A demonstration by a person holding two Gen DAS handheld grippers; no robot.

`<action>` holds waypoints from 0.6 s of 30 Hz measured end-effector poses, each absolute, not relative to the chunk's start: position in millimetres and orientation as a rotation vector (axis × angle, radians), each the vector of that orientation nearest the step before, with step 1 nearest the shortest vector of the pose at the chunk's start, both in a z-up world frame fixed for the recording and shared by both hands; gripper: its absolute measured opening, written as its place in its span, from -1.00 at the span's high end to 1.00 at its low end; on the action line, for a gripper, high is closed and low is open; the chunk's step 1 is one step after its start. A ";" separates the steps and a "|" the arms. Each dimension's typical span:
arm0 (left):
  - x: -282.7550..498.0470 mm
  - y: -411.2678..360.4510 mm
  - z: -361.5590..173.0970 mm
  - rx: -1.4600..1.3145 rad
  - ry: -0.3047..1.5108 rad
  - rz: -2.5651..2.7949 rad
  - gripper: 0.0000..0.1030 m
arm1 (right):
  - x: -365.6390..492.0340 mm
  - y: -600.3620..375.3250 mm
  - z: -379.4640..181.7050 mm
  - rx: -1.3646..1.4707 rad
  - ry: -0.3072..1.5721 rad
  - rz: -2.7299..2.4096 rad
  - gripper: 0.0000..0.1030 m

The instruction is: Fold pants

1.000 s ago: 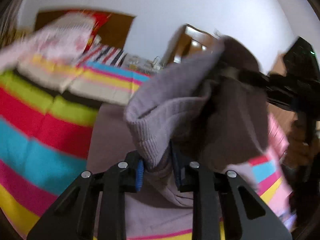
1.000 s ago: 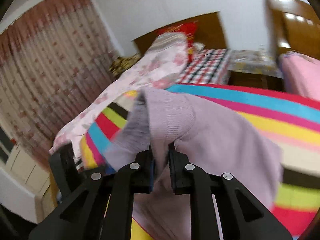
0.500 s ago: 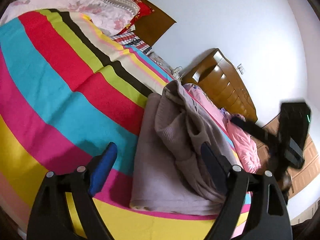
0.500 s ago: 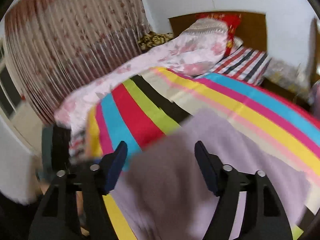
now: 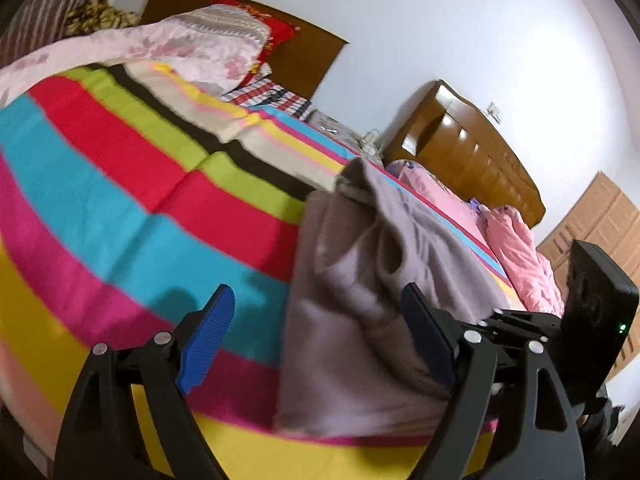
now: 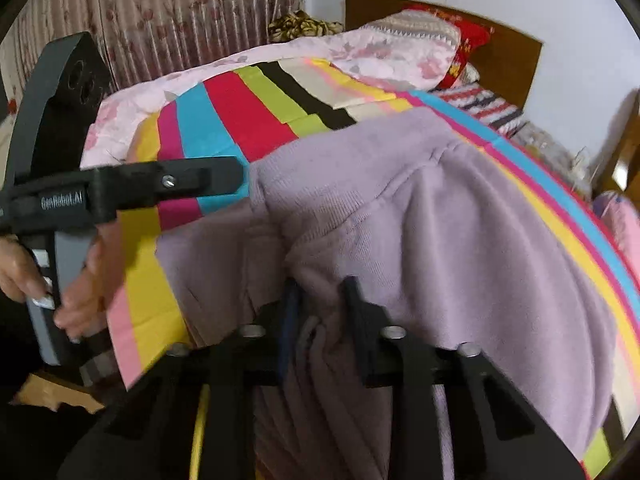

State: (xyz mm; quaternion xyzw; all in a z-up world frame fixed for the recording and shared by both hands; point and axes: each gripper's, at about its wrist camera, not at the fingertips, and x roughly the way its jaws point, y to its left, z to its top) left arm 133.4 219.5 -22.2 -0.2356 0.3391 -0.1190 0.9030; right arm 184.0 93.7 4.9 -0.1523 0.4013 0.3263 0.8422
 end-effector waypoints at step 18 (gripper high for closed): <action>105.4 254.3 -17.7 -0.506 0.671 -0.171 -0.72 | 193.0 93.4 44.5 -0.195 0.782 0.653 -0.66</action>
